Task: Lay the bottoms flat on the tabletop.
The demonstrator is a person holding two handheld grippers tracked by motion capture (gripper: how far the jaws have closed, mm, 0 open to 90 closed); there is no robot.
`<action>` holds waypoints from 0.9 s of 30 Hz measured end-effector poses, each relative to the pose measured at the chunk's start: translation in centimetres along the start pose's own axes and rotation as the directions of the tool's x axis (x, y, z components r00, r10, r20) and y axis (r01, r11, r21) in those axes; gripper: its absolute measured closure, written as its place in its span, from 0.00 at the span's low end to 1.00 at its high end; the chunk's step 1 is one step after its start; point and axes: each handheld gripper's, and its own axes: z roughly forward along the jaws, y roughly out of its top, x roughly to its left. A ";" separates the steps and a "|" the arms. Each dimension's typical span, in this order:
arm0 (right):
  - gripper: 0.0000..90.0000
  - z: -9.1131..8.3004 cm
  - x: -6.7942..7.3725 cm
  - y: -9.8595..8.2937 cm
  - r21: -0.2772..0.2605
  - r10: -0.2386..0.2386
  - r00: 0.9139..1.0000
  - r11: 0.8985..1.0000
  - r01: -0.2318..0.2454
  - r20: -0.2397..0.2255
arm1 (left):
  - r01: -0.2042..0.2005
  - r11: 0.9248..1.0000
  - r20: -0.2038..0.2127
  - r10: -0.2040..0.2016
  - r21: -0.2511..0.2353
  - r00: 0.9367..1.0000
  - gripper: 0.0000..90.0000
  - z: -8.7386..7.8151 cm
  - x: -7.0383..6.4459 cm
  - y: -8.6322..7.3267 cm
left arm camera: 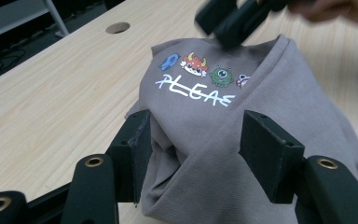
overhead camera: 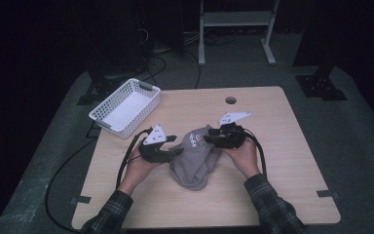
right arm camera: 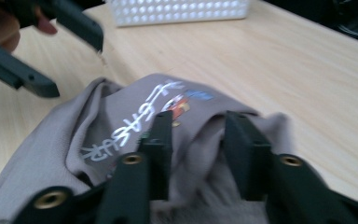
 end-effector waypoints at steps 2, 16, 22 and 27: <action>0.63 -1.6 -0.2 0.2 -0.019 0.013 1.000 1.000 -0.013 0.008 | 0.002 1.000 -0.002 -0.002 -0.004 1.000 0.49 0.1 0.2 0.1; 0.70 -4.0 4.9 -2.0 -0.012 -0.051 0.989 0.999 0.050 -0.142 | -0.006 0.997 0.074 0.001 0.071 0.997 0.56 1.4 -0.9 -1.2; 0.67 -2.1 5.8 -2.8 0.047 -0.029 0.989 0.998 0.037 -0.147 | 0.001 0.989 0.135 -0.020 0.145 0.991 0.61 2.0 -2.3 -2.8; 0.59 0.2 6.6 -3.8 0.150 -0.023 0.992 0.988 0.042 -0.124 | 0.014 0.981 0.199 -0.053 0.195 0.979 0.65 2.8 -3.8 -3.3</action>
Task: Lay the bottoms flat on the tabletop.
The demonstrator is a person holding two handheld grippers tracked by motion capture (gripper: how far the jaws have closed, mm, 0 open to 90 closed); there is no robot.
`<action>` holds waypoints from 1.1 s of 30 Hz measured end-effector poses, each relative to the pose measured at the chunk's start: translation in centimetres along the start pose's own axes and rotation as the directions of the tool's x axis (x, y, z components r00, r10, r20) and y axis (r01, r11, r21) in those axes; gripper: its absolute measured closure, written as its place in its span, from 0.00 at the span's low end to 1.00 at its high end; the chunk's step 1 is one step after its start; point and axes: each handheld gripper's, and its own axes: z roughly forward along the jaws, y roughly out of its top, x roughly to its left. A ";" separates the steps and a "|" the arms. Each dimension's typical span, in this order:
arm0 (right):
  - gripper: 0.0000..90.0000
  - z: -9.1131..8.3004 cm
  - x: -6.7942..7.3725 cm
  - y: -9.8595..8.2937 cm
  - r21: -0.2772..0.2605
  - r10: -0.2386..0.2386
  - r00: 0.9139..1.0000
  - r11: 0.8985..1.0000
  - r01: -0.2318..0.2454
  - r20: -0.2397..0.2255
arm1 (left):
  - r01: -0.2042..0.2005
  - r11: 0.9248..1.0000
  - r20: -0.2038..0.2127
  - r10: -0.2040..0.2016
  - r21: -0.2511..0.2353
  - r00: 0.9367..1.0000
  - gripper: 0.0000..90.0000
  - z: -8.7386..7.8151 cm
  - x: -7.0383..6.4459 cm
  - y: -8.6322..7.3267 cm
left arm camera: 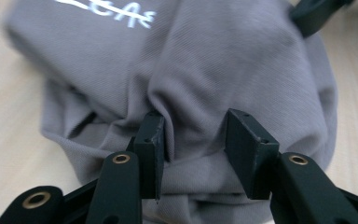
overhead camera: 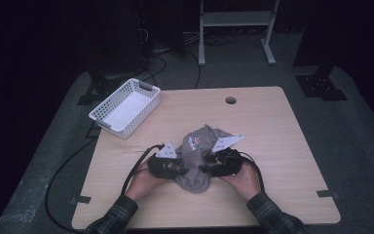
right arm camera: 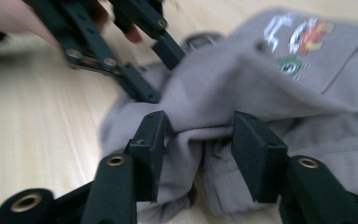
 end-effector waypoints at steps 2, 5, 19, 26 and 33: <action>0.59 0.6 -0.2 -0.3 0.028 0.001 0.999 1.000 -0.002 0.033 | -0.005 1.000 0.023 0.005 0.012 1.000 0.65 0.2 -0.5 0.2; 0.61 0.9 -1.0 -0.8 0.044 0.015 0.998 0.999 -0.017 0.062 | 0.004 1.000 0.059 -0.004 0.014 0.998 0.66 0.6 -1.3 0.3; 0.63 -0.1 -3.7 -1.5 0.050 0.015 0.982 0.998 -0.025 0.189 | -0.097 0.995 0.133 0.097 -0.008 0.986 0.59 2.9 -5.6 2.2; 0.62 -2.8 -3.3 -0.9 -0.051 0.055 0.988 0.998 -0.048 0.142 | -0.080 0.994 0.068 0.084 -0.069 0.994 0.57 0.1 -4.0 2.6; 0.49 -3.3 -2.5 -0.3 -0.108 0.100 0.994 0.990 -0.094 0.050 | -0.066 0.989 -0.028 0.063 -0.129 0.998 0.56 -2.0 -2.2 2.6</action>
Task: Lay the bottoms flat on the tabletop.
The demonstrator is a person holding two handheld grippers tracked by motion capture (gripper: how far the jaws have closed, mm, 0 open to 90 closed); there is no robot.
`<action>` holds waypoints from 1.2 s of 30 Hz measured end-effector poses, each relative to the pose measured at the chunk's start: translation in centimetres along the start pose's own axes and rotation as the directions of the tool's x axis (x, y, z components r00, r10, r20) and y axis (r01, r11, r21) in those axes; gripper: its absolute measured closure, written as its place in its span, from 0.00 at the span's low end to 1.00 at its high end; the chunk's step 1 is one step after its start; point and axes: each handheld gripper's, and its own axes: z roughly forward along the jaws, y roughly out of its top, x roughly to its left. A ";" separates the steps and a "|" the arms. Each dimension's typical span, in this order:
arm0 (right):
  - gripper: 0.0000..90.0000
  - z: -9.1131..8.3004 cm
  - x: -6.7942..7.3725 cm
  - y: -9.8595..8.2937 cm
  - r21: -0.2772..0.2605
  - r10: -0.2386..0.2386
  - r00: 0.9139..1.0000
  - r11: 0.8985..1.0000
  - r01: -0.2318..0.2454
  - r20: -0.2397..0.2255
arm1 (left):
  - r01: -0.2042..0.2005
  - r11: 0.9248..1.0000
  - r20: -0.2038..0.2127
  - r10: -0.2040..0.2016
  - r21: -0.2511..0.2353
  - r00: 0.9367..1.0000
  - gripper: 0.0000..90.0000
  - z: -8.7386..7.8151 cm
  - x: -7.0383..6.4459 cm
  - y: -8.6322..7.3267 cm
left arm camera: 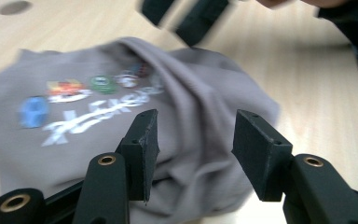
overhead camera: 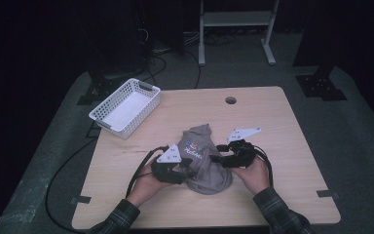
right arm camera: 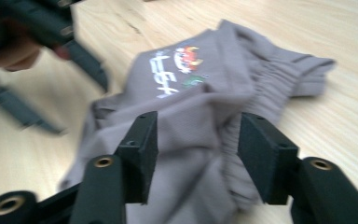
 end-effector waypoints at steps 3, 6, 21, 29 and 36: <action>0.44 0.4 0.7 0.0 0.007 0.008 1.000 1.000 -0.008 -0.022 | 0.013 1.000 -0.003 -0.013 0.005 1.000 0.59 0.7 0.5 -0.3; 0.41 0.7 1.4 -0.3 0.023 0.007 1.000 1.000 -0.006 -0.028 | 0.006 1.000 0.006 -0.006 0.019 1.000 0.61 1.5 0.5 -0.4; 0.81 2.0 1.0 -0.6 0.021 0.002 0.999 1.000 -0.003 0.033 | 0.045 0.998 0.049 -0.046 0.033 0.998 0.98 3.3 0.5 -0.2; 1.00 1.6 1.4 -0.5 0.014 -0.057 0.998 0.998 0.056 0.037 | 0.043 0.999 0.059 -0.044 0.017 0.997 0.98 3.2 0.2 0.0; 0.59 1.1 1.8 -0.5 -0.030 0.012 1.000 0.999 -0.011 0.010 | 0.050 0.999 0.082 -0.051 0.016 0.995 0.98 3.4 -0.1 -0.2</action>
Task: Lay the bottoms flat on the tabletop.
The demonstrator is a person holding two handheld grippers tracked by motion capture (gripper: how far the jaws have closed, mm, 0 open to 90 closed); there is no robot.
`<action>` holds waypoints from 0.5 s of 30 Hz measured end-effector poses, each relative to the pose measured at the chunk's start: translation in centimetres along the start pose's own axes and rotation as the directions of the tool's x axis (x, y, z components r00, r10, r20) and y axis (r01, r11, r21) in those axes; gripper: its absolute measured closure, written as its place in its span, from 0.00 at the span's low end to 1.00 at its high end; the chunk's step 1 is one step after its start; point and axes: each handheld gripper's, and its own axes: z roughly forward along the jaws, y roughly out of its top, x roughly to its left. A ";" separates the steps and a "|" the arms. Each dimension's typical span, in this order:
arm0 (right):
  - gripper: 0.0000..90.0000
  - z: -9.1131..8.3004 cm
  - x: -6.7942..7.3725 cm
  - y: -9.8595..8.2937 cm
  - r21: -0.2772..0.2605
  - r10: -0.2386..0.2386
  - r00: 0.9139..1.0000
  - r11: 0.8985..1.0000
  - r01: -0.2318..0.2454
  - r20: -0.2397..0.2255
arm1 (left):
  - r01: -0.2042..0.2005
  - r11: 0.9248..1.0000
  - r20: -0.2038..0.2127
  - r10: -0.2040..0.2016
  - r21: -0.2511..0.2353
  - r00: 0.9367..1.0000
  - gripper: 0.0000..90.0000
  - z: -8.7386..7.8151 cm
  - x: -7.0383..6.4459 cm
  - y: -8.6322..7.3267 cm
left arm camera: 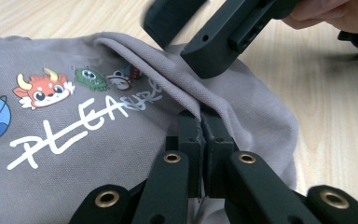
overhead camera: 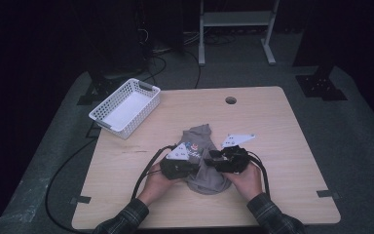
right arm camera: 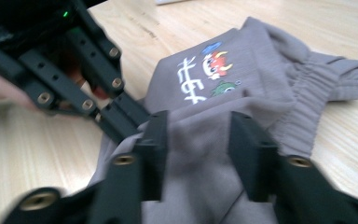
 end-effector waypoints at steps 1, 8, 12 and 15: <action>0.56 0.1 -0.1 0.0 -0.003 0.004 1.000 1.000 -0.004 0.004 | -0.003 1.000 0.007 0.003 0.006 1.000 0.98 0.1 -0.1 -0.1; 0.45 0.7 -1.1 -0.3 -0.052 0.086 0.996 0.995 -0.085 0.018 | -0.005 1.000 0.021 0.005 0.025 1.000 0.98 1.1 -0.7 -0.4; 0.43 1.2 -0.9 -0.1 -0.051 0.083 0.996 0.995 -0.082 0.025 | -0.006 1.000 0.022 0.005 0.031 1.000 0.98 1.3 -0.8 -0.4; 0.48 1.7 -0.8 -0.2 -0.015 0.045 0.996 0.999 -0.044 0.074 | -0.003 1.000 0.022 0.003 0.031 1.000 0.98 1.2 -0.7 -0.5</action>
